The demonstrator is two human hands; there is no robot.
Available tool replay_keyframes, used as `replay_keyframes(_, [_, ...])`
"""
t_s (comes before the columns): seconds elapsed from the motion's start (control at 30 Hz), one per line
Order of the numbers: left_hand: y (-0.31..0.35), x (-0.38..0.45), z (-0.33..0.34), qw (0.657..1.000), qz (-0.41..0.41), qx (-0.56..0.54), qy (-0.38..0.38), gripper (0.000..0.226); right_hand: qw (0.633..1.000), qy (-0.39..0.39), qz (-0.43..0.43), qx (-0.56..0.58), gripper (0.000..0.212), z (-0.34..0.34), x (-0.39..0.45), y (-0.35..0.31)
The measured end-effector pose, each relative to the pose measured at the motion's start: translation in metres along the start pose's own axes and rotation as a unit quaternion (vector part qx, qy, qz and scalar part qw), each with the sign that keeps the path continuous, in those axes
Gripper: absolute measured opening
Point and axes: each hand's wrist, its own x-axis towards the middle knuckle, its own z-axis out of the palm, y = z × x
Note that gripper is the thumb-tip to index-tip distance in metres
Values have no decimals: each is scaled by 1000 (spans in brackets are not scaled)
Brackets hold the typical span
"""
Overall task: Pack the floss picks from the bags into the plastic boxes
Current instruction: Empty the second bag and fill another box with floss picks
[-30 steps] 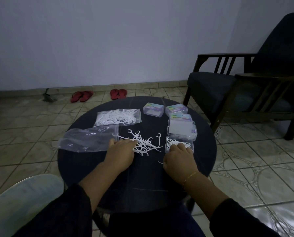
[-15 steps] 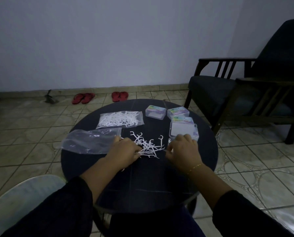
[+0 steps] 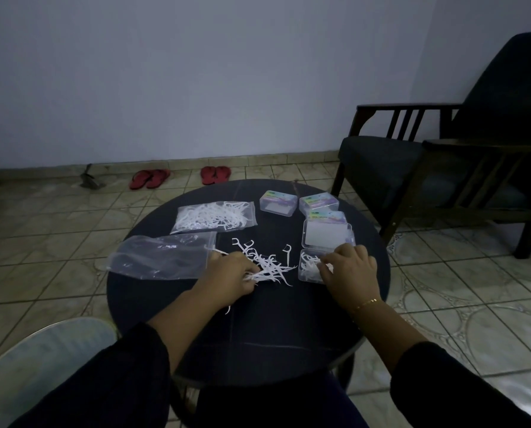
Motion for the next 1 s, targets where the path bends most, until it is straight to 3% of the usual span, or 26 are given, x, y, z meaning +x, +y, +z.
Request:
replay_keyframes(0.27, [-1, 8, -10, 997, -13, -60, 47, 28, 998, 27, 32, 40, 32, -1, -2, 5])
replay_keyframes(0.47, [24, 26, -28, 994, 42, -44, 91, 28, 995, 52, 49, 74, 28, -4, -2, 8])
replay_keyframes(0.83, [88, 64, 3, 995, 91, -41, 14, 35, 974, 85, 122, 173, 28, 0, -2, 28])
replay_keyframes(1.0, [91, 64, 23, 992, 114, -37, 38, 42, 977, 90, 103, 164, 26, 8, -4, 35])
